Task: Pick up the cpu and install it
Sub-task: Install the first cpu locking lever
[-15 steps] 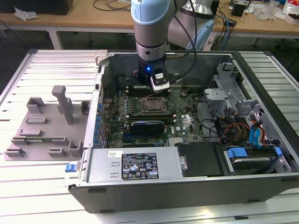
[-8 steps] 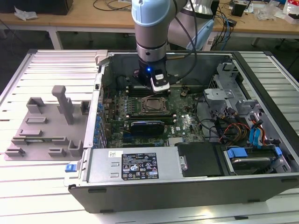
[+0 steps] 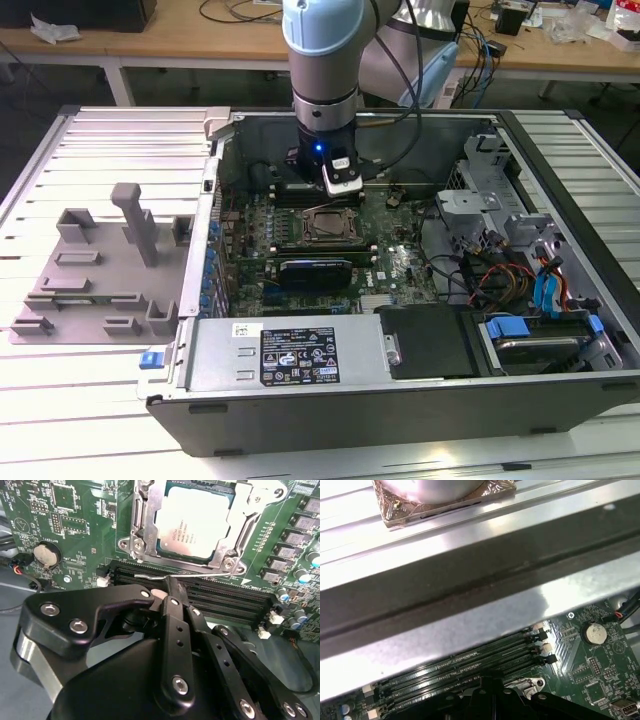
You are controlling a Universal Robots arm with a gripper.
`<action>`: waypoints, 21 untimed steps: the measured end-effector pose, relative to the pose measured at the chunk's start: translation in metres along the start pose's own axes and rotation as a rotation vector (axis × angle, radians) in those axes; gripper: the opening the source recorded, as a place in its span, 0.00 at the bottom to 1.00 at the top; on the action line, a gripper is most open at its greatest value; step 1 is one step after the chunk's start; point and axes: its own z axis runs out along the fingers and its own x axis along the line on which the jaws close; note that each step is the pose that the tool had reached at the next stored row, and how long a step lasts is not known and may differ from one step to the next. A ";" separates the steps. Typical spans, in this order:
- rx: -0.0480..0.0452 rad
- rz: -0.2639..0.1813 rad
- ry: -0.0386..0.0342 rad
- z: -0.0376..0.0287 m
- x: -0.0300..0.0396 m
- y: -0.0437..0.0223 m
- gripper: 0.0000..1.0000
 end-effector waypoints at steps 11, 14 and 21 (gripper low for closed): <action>0.0012 0.018 -0.0038 0.0085 -0.0004 -0.0015 0.11; 0.0010 0.020 -0.0044 0.0110 -0.0018 -0.0016 0.11; 0.0013 0.022 -0.0048 0.0125 -0.0074 -0.0005 0.11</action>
